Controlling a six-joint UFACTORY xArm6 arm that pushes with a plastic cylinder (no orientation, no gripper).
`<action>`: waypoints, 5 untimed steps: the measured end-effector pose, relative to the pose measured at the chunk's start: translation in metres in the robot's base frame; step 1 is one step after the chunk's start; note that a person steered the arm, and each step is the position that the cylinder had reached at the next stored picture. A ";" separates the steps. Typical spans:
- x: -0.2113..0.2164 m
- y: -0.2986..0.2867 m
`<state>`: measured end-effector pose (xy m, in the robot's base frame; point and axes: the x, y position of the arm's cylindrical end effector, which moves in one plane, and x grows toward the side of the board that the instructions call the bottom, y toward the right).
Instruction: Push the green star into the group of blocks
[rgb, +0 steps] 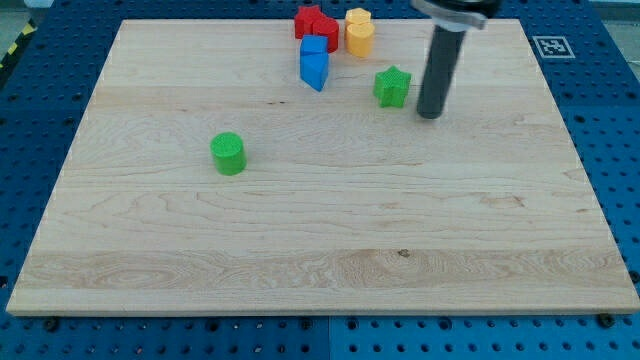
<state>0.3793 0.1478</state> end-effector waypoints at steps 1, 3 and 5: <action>0.000 0.020; -0.004 0.002; -0.035 -0.034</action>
<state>0.3442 0.1142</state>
